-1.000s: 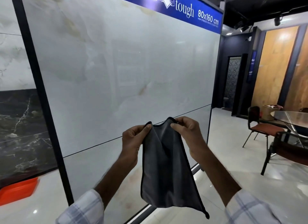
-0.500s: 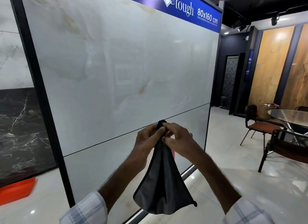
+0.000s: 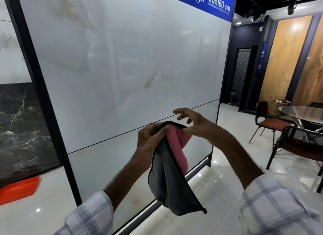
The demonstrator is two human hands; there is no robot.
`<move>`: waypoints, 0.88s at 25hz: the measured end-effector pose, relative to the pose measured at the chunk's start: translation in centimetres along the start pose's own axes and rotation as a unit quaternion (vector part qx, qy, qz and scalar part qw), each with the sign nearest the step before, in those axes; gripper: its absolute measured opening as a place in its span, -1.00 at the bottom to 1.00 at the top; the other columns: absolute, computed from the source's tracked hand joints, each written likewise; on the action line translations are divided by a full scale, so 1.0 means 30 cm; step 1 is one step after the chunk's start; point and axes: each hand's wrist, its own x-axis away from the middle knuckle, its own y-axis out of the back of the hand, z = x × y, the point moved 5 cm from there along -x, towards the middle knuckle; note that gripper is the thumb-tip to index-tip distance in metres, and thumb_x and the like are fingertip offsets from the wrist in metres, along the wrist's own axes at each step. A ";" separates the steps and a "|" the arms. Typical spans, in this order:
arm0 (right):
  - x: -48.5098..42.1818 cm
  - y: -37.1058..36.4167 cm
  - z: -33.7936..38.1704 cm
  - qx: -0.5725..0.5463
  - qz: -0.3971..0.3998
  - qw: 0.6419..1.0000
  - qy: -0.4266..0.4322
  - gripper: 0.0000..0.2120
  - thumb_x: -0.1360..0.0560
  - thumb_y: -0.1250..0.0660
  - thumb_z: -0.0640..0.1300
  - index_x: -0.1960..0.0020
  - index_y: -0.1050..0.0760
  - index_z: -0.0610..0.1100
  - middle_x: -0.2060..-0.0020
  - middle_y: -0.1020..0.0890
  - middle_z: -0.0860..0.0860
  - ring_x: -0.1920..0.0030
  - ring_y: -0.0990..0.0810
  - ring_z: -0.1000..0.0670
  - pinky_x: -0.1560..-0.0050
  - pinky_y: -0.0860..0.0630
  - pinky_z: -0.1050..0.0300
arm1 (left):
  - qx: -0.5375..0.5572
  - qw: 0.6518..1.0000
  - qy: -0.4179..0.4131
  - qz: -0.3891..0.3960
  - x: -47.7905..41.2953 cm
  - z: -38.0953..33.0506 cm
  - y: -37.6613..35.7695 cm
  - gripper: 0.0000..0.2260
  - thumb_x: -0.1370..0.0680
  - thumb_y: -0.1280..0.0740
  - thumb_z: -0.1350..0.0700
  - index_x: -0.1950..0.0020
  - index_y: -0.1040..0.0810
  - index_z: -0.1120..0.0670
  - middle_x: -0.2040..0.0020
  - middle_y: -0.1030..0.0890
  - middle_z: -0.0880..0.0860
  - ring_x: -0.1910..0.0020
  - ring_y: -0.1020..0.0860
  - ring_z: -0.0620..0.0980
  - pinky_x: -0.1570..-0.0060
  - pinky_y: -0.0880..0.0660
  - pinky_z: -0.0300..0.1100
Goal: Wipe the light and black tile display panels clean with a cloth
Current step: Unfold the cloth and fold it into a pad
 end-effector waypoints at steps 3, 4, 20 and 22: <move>0.018 -0.037 -0.023 -0.062 0.192 0.980 -0.004 -0.66 -0.50 -0.44 -0.35 -0.26 -0.59 -0.21 -0.10 -0.70 -0.12 -0.11 -0.69 -0.09 -0.18 -0.59 0.11 | 0.014 0.999 0.001 0.047 -0.008 -0.050 0.002 -0.80 -0.50 -0.49 0.12 -0.05 -0.70 0.19 0.13 -0.70 0.04 0.13 -0.64 -0.09 0.14 -0.57 -0.28; 0.025 -0.043 -0.026 -0.064 0.205 0.977 0.004 -0.72 -0.51 -0.40 -0.40 -0.22 -0.59 -0.32 -0.07 -0.71 -0.20 -0.08 -0.71 -0.13 -0.20 -0.58 0.09 | 0.016 0.999 -0.001 0.042 -0.012 -0.061 0.017 -0.77 -0.46 -0.49 0.08 -0.04 -0.70 0.18 0.14 -0.70 0.02 0.14 -0.63 -0.10 0.15 -0.56 -0.28; 0.012 0.061 0.058 -0.250 -0.145 0.955 0.069 -0.85 -0.42 -0.55 -0.28 0.04 -0.65 -0.20 0.15 -0.66 -0.11 0.11 -0.60 -0.04 0.05 -0.52 0.10 | -0.053 0.995 0.035 0.074 0.018 -0.022 0.120 -0.83 -0.64 -0.38 0.17 -0.20 -0.66 0.15 -0.04 -0.75 0.02 -0.02 -0.70 -0.03 -0.03 -0.64 -0.14; 0.001 0.077 0.030 -0.283 -0.139 0.947 0.063 -0.78 -0.42 -0.55 -0.20 -0.05 -0.64 -0.12 0.07 -0.68 -0.05 0.02 -0.63 -0.02 -0.06 -0.51 0.05 | -0.057 0.996 0.005 0.067 0.040 -0.008 0.102 -0.84 -0.63 -0.39 0.23 -0.17 -0.68 0.24 -0.04 -0.75 0.09 -0.01 -0.71 0.02 0.00 -0.63 -0.18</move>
